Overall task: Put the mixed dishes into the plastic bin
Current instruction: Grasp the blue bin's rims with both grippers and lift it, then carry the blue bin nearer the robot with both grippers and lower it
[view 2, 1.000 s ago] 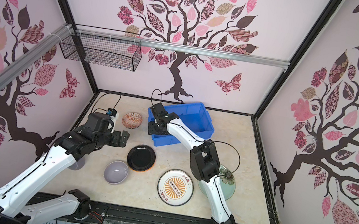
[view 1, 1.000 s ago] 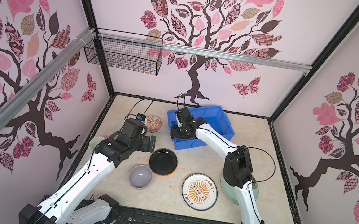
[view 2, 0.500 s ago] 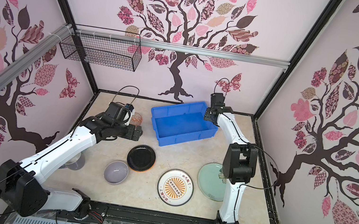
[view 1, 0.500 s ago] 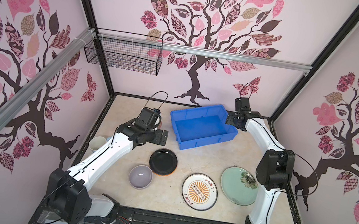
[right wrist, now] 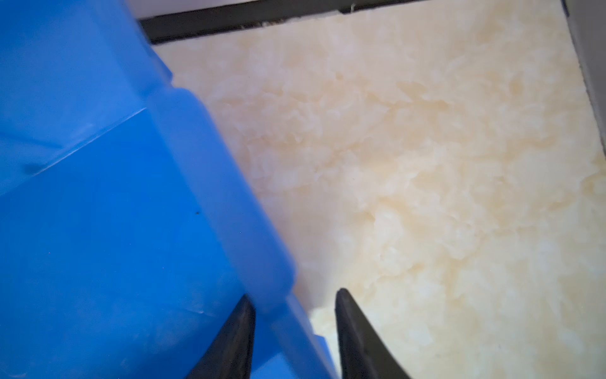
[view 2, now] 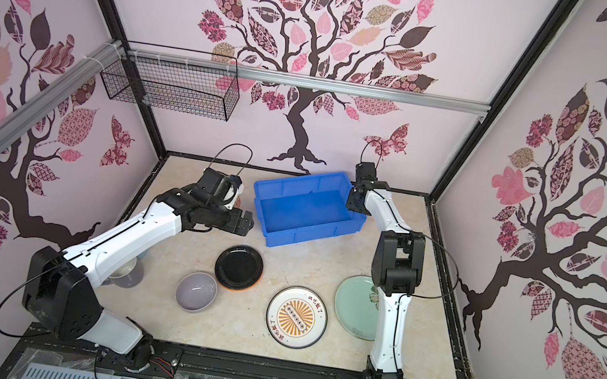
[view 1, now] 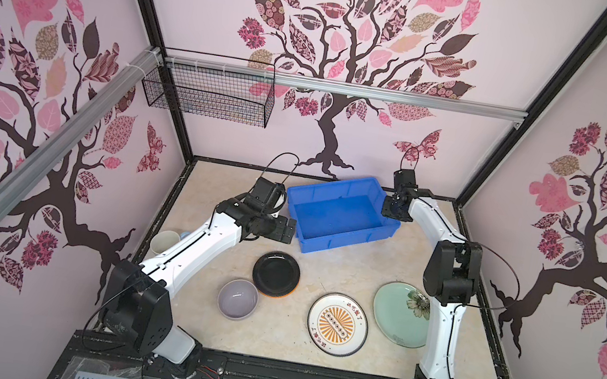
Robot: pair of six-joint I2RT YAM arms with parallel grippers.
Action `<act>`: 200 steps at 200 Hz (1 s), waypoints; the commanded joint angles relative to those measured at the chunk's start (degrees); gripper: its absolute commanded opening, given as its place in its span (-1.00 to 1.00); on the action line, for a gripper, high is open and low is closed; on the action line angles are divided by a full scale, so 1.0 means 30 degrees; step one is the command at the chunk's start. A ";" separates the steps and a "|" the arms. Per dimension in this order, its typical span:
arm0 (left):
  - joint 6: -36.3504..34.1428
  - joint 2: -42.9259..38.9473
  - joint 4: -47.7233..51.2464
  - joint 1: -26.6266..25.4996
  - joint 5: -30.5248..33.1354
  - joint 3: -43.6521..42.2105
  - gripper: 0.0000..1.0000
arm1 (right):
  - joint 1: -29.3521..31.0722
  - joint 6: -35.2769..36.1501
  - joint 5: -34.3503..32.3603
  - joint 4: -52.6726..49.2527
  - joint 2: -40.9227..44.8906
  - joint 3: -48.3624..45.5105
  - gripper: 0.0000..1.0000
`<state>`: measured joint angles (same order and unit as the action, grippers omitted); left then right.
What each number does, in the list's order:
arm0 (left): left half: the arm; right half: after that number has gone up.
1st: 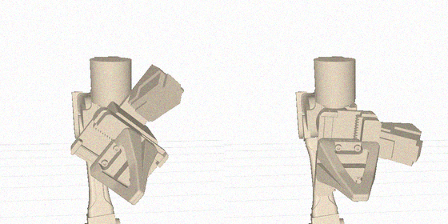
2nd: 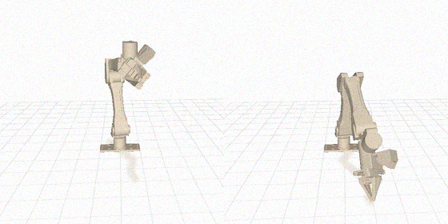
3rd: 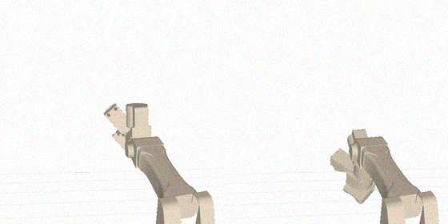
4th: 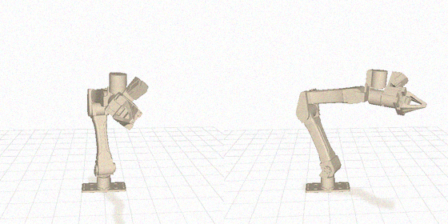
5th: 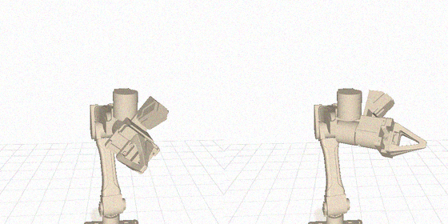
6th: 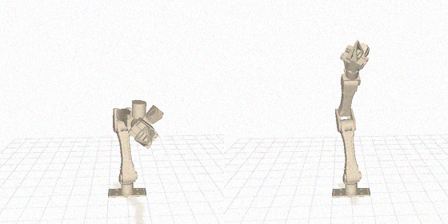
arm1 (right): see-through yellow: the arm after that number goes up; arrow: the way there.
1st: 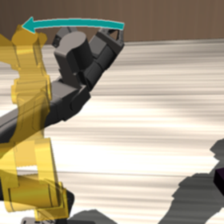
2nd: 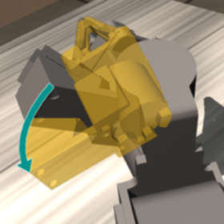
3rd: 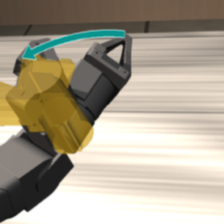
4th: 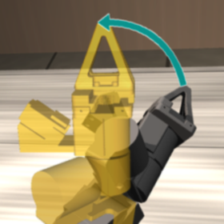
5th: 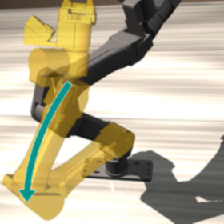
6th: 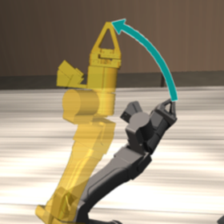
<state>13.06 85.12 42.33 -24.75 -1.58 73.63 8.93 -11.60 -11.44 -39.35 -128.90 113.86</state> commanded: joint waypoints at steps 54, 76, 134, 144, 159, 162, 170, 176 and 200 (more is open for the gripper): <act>0.0125 0.0758 -0.0155 -0.0002 0.0169 0.0359 0.97 | 0.0015 -0.0528 0.0368 -0.0487 0.4833 -0.7019 -0.32; 0.0225 0.0798 -0.0243 0.0008 0.0030 0.0378 0.97 | 0.0021 -0.0062 0.0020 -0.0071 0.5616 -0.8169 -0.21; -0.0283 0.3912 -0.0248 0.0237 0.1004 0.4807 0.97 | 0.0022 0.0056 0.0222 -0.0154 0.6110 -0.7997 0.03; -0.0238 0.5054 -0.0013 0.0347 0.0878 0.6203 0.97 | 0.0013 0.0086 0.0336 -0.0132 0.6098 -0.8070 -0.05; -0.0235 0.6810 0.0376 0.0472 0.0602 0.8194 0.96 | 0.0028 0.0088 0.0820 0.0038 0.5974 -0.8268 -0.18; -0.0224 0.7130 0.0501 0.0493 0.0614 0.8536 0.96 | 0.0040 0.0049 0.0939 0.0079 0.5926 -0.8323 -0.20; -0.0259 0.7985 0.0823 0.0596 0.0530 0.9457 0.96 | 0.0038 -0.0028 0.1242 0.0139 0.5730 -0.8328 -0.25; -0.0295 0.8520 0.1030 0.0676 0.0468 1.0058 0.96 | 0.0030 -0.0125 0.1408 0.0117 0.5555 -0.8281 -0.26; -0.0618 1.0027 0.0852 0.0853 0.0931 1.1291 0.96 | 0.0038 -0.0161 0.1574 -0.0203 0.5113 -0.8069 -0.37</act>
<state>12.78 111.72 43.00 -22.92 0.12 103.00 8.91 -12.40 -8.80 -38.46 -113.95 88.71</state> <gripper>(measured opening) 0.981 0.336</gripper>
